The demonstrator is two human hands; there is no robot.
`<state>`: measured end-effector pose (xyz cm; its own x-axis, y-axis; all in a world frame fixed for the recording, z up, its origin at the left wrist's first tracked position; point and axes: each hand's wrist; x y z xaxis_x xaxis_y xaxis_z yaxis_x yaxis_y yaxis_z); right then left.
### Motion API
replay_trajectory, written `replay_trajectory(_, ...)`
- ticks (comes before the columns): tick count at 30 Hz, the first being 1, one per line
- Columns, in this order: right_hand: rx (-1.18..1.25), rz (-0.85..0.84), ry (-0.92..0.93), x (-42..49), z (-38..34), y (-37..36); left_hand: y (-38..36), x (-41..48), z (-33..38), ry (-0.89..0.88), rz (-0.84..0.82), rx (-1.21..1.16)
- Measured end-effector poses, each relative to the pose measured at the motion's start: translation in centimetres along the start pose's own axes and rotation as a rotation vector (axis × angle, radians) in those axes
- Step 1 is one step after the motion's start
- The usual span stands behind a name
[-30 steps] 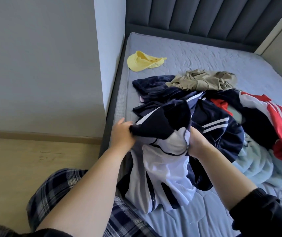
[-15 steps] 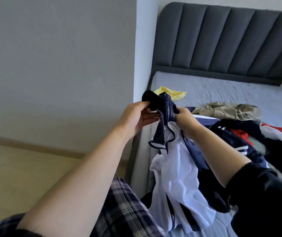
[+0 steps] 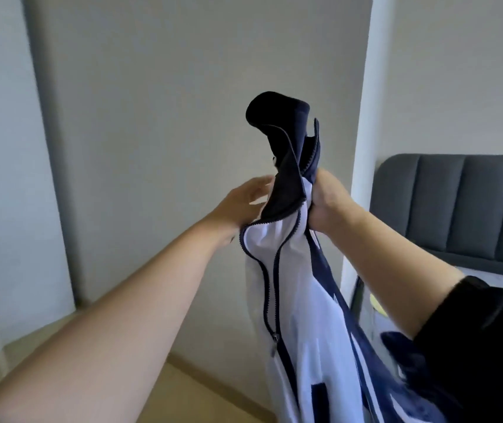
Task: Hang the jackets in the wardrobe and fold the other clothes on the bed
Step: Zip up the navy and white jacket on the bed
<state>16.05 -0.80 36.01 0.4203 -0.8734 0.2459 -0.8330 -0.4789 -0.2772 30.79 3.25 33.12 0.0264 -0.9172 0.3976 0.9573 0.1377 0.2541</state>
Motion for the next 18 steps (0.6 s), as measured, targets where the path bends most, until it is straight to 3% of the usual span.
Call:
replay_trajectory(2, 0.011, -0.013, 0.03, 1.0, -1.8, -2.8, 2.0, 0.1, 2.1, 0.047, 0.016, -0.017)
replay_trajectory(5, -0.062, -0.029, 0.047, 2.0, -3.1, -5.1, 3.9, 0.0, 4.6, 0.022, 0.107, 0.285)
replay_trajectory(7, -0.228, 0.055, 0.171, 2.4, -3.4, -5.8, 4.9, 0.1, 4.9, -0.009, 0.224, 0.432)
replay_trajectory(10, -0.401, 0.176, 0.31, 3.1, -3.1, -5.5, 7.2, -0.5, 5.0, -0.058, 0.402, 0.417)
replay_trajectory(12, -0.422, 0.244, 0.31, 3.8, -2.6, -4.9, 8.9, -0.8, 5.1, -0.025, 0.531, 0.368)
replay_trajectory(15, -0.461, 0.371, 0.325, 5.0, -1.8, -4.7, 10.2, -1.1, 5.0, 0.114, 0.578, 0.127)
replay_trajectory(18, -0.528, 0.431, 0.379, 6.1, -1.7, -4.9, 11.4, -2.2, 5.0, 0.172, 0.556, 0.176)
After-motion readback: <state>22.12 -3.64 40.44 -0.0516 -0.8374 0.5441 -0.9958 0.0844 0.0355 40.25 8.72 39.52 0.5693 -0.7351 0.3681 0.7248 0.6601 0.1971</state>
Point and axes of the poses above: each hand's wrist, its own x-axis towards the middle knuckle, its own y-axis out of the back of the hand, z = x × y
